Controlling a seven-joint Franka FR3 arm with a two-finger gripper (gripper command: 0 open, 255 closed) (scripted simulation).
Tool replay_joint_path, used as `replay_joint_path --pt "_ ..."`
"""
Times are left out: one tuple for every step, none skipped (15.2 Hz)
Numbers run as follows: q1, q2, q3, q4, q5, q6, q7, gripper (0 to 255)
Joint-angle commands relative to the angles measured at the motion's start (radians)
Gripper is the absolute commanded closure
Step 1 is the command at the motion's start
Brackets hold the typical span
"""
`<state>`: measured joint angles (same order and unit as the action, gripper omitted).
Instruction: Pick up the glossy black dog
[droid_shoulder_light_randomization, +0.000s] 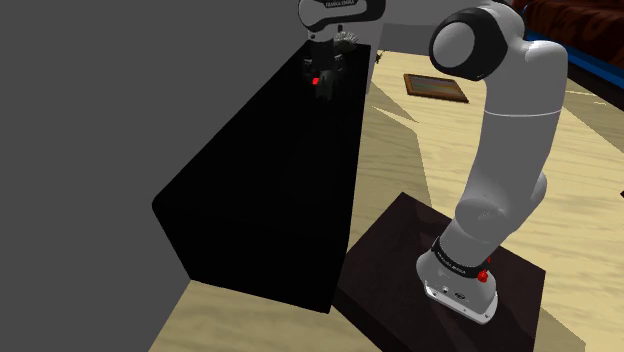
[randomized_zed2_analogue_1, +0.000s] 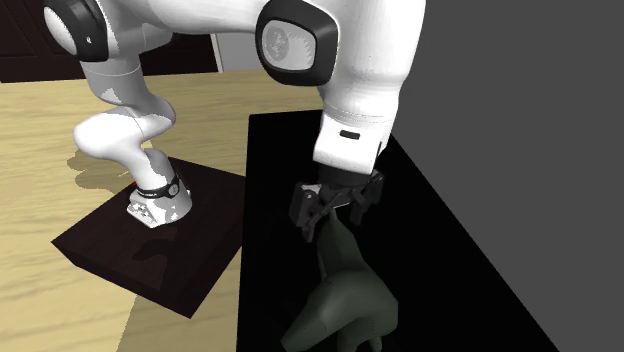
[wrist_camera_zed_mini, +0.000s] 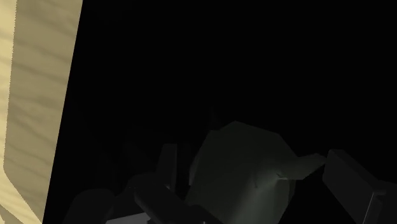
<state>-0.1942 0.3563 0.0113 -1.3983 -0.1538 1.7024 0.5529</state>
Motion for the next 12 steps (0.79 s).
replay_joint_path --pt "-0.002 0.003 -0.001 -0.008 0.000 0.011 -0.001 0" --pt "-0.002 0.003 -0.001 -0.007 0.000 0.011 -0.001 0" --pt "-0.002 0.003 -0.001 -0.007 0.000 0.010 -0.001 255" --pt "-0.002 0.003 -0.001 -0.006 0.000 0.010 -0.001 255" --pt "-0.002 0.003 -0.001 -0.006 0.000 0.010 -0.001 255" --pt "-0.002 0.003 -0.001 -0.007 0.000 0.010 -0.001 255" --pt "-0.002 0.002 -0.001 -0.007 0.000 0.010 -0.001 255" --pt "-0.002 0.002 -0.001 -0.007 0.000 0.010 -0.001 255" --pt "-0.002 0.002 -0.001 -0.007 0.000 0.010 -0.001 255" --pt "-0.002 0.003 -0.001 -0.007 0.000 0.010 -0.001 255" --pt "-0.002 0.003 -0.001 -0.006 0.000 0.010 -0.001 255" --pt "-0.002 0.003 -0.001 -0.007 0.000 0.011 -0.001 255"
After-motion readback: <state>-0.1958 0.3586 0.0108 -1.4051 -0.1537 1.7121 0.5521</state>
